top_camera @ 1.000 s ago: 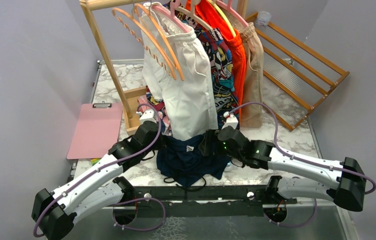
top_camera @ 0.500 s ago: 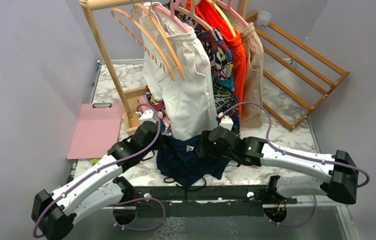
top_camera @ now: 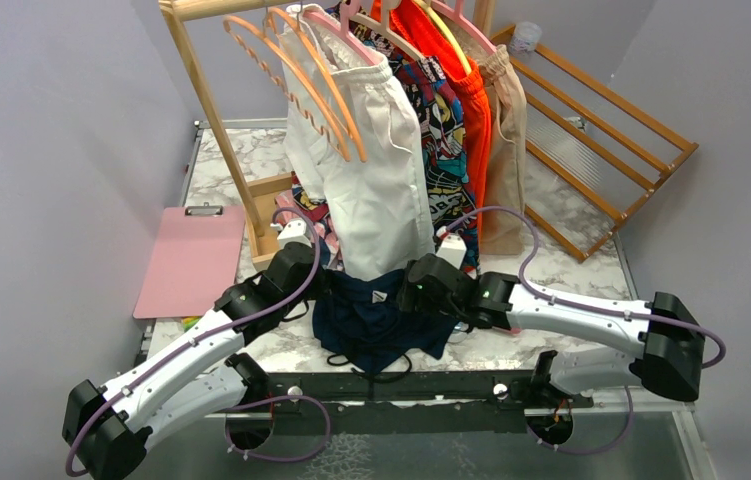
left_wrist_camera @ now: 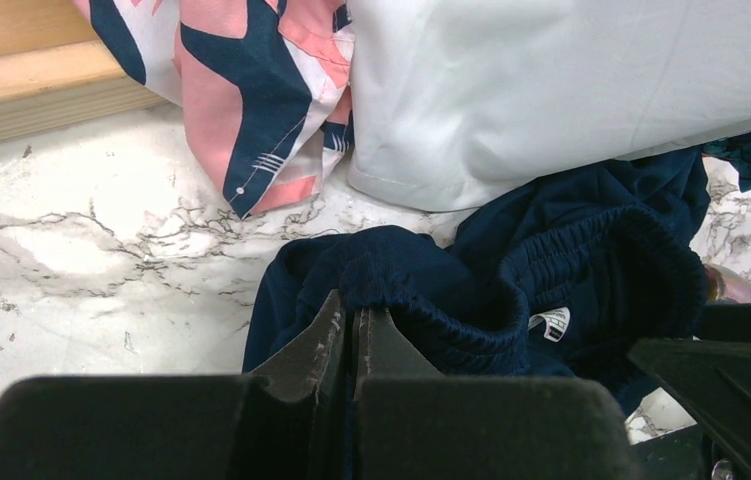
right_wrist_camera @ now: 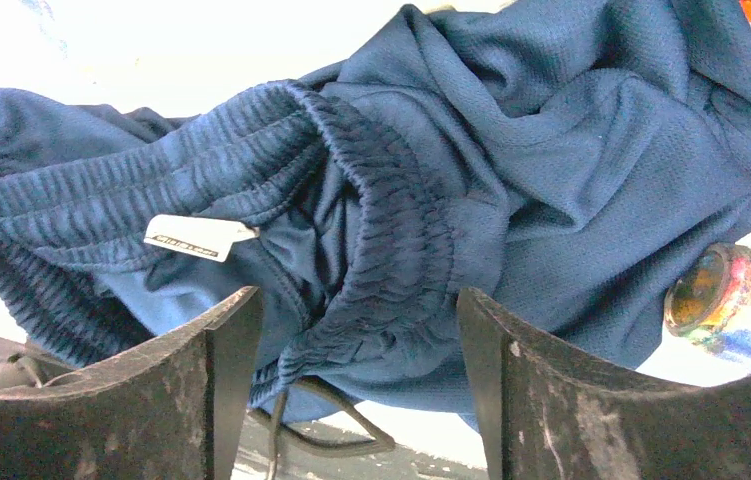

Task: Place the shorts on the hanger
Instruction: Adjust the shorts at the center of the board.

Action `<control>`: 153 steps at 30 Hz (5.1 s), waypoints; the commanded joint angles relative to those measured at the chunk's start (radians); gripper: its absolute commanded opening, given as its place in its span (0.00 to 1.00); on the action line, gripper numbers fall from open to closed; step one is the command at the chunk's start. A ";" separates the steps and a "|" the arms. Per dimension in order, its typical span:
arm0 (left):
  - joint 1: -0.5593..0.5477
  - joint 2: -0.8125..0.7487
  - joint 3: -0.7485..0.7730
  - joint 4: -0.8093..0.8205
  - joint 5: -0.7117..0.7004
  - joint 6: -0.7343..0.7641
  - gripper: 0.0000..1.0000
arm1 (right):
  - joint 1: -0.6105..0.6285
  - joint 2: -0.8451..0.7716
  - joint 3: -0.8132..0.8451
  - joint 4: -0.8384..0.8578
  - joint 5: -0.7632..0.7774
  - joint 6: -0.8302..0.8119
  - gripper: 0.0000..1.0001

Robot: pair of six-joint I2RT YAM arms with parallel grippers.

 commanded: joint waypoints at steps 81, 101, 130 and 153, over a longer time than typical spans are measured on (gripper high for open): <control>0.022 0.383 0.278 -0.138 0.139 0.492 0.53 | -0.008 -0.179 0.014 -0.155 0.101 -0.557 0.01; 0.030 0.282 0.320 -0.138 0.159 0.452 0.00 | -0.008 -0.278 0.085 -0.226 0.131 -0.554 0.01; 0.030 -0.116 0.701 0.074 0.340 0.269 0.00 | -0.008 -0.087 0.823 -0.445 0.351 -0.722 0.01; 0.030 -0.079 1.001 0.233 0.337 0.411 0.00 | -0.008 -0.118 1.192 -0.256 -0.084 -0.899 0.01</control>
